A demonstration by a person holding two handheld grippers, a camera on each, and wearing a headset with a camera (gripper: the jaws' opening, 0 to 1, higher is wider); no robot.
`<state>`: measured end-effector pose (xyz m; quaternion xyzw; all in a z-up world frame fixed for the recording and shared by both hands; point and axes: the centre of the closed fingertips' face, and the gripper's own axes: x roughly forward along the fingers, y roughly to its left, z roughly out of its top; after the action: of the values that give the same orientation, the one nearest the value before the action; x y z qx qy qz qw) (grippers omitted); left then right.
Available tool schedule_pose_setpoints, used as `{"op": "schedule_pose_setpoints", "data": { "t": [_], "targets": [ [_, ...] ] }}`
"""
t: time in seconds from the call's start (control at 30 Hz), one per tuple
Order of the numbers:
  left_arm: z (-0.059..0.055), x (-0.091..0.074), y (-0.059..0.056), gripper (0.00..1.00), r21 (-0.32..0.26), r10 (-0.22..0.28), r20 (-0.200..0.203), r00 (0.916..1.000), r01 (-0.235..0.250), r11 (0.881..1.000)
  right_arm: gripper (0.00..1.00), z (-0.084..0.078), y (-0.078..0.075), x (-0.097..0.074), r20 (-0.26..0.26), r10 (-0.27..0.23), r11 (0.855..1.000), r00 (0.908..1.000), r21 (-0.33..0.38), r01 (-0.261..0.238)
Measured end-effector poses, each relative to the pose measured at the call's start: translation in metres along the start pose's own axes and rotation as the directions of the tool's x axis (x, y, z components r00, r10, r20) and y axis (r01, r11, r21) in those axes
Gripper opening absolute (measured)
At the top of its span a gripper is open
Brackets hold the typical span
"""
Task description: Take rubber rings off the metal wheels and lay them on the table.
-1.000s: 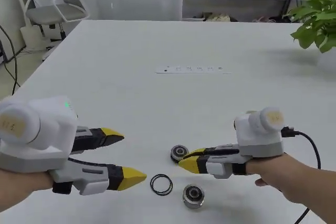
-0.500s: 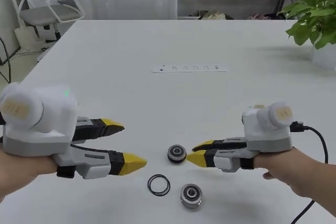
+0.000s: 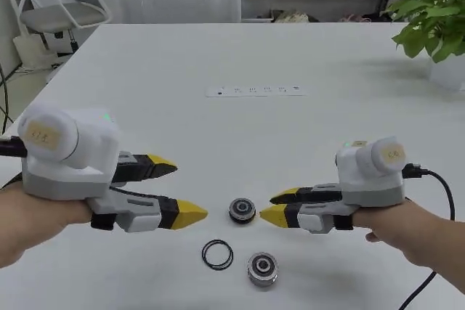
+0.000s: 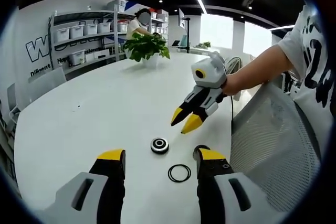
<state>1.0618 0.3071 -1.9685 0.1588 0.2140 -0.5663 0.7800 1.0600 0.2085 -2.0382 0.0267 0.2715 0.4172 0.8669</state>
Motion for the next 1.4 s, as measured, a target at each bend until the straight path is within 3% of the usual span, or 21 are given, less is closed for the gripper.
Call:
{"op": "schedule_pose_setpoints", "data": {
  "t": [0.4, 1.4],
  "targets": [
    [-0.009, 0.014, 0.009, 0.51, 0.005, -0.011, -0.033, 0.9994, 0.011, 1.000, 0.25, -0.007, -0.010, 0.003, -0.028, -0.018, 0.999, 0.9994, -0.046, 0.017],
    [-0.023, 0.053, 0.014, 0.46, -0.008, -0.048, -0.082, 0.9954, 0.048, 0.999, 0.32, -0.019, -0.017, 0.019, -0.086, -0.031, 0.989, 0.9958, -0.144, 0.018]
  ]
}}
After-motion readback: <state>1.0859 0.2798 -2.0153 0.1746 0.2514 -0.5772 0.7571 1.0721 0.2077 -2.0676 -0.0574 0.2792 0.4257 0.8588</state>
